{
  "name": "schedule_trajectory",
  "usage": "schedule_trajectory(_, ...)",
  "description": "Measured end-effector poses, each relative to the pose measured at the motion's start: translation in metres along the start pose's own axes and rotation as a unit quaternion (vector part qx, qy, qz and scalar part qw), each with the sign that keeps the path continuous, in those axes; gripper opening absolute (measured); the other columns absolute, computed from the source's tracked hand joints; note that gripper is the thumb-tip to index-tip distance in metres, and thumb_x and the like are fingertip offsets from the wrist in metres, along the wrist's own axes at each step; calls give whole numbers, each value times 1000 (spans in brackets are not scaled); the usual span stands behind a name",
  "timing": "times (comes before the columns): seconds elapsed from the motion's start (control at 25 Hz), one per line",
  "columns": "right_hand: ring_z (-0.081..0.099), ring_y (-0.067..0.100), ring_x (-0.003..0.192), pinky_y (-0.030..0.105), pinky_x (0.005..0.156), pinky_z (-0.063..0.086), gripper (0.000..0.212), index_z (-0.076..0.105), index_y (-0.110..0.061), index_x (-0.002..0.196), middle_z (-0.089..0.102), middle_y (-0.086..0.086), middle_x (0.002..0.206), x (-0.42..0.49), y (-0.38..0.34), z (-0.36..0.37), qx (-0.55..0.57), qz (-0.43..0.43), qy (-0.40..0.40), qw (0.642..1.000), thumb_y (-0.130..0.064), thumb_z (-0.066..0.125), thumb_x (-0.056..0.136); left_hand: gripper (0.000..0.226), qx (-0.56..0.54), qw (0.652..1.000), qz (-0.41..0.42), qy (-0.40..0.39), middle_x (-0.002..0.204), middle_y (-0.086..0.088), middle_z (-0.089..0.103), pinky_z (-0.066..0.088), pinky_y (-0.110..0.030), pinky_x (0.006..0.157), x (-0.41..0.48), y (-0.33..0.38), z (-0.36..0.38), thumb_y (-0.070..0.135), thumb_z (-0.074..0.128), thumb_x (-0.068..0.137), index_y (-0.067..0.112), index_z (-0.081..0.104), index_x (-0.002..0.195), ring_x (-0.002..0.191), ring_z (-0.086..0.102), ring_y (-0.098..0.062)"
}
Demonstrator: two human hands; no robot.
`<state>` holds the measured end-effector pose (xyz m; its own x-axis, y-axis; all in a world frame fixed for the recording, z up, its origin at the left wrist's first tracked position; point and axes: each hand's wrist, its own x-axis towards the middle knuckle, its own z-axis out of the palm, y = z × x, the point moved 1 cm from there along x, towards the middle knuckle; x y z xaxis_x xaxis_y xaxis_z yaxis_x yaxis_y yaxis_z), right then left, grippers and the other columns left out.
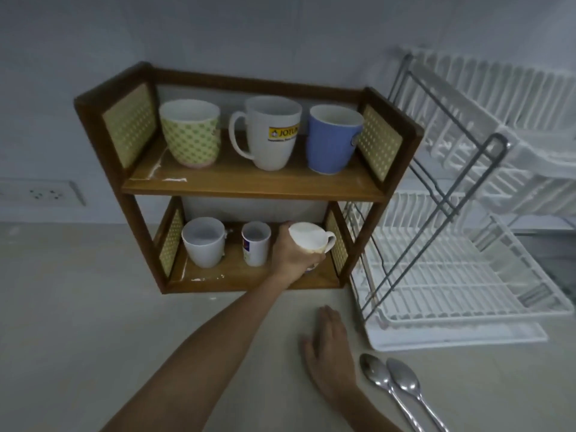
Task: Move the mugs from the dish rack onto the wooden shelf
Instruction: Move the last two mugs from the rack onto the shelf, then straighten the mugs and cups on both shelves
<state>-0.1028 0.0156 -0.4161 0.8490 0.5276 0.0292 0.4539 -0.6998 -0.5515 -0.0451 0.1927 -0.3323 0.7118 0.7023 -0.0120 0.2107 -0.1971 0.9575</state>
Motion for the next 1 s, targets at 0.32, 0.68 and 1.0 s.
schedule_trajectory(0.32,-1,18,149,36,118,-6,79,9,-19,152,8,-3,162,16,8,21,-125,-44,-22,991,-60,22,86,98,9,999,-11,45,129,-12,51,46,-34,96,9,-24,39,16,91,50,10,39,132,119,47,-26)
schedule_trajectory(0.68,4,19,149,35,118,-3,78,16,-18,152,14,-3,161,17,5,18,-115,-43,-23,992,-57,31,86,109,112,993,-24,-14,152,-20,12,33,-37,109,-7,-1,14,21,84,67,9,12,147,135,29,-32)
schedule_trajectory(1.0,57,19,114,27,94,44,34,58,-17,115,58,5,122,43,-68,-50,141,-82,9,987,-6,59,83,18,155,944,128,-261,100,2,74,54,-15,59,-44,158,-178,29,62,89,27,67,105,89,68,-7)
